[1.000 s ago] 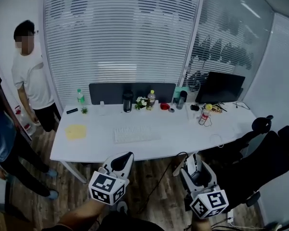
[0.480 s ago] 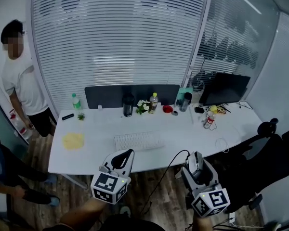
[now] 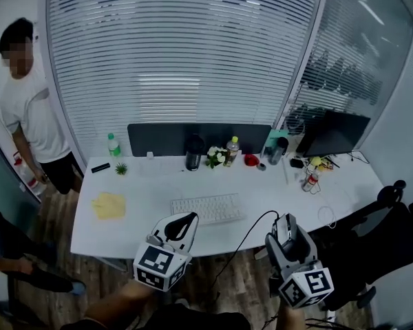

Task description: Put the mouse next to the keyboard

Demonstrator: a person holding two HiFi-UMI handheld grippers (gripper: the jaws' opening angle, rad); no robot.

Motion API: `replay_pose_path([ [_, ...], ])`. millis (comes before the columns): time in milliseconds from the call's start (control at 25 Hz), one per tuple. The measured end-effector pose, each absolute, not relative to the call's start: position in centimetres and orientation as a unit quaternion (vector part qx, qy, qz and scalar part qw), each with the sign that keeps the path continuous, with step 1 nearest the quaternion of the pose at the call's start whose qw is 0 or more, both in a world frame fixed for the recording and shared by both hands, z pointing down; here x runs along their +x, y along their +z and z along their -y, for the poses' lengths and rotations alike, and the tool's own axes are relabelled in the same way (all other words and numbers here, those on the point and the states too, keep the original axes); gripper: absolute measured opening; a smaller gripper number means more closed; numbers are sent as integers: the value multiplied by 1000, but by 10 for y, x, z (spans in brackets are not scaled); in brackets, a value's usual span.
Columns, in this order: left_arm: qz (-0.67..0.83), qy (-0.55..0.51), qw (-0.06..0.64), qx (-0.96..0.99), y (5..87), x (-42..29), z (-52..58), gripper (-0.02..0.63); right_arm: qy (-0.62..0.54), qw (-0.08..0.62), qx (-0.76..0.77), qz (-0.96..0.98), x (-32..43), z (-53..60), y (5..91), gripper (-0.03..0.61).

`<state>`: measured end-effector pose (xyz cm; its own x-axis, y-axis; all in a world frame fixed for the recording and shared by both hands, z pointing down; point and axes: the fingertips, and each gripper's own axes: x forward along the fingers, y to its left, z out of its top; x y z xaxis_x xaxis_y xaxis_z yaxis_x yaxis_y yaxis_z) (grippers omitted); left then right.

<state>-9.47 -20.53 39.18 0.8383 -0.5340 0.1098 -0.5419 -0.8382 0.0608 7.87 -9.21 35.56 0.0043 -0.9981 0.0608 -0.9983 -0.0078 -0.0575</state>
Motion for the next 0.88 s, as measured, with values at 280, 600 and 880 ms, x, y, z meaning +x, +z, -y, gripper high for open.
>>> replay_pose_path([
  [280, 313, 34, 48, 948, 389, -101, 231, 29, 39, 1, 685, 727, 85, 132, 355, 307],
  [600, 391, 43, 44, 918, 392, -95, 261, 29, 43, -5, 630, 775, 109, 189, 357, 307],
  [880, 453, 40, 55, 889, 386, -69, 278, 29, 42, -2, 579, 814, 147, 233, 353, 307],
])
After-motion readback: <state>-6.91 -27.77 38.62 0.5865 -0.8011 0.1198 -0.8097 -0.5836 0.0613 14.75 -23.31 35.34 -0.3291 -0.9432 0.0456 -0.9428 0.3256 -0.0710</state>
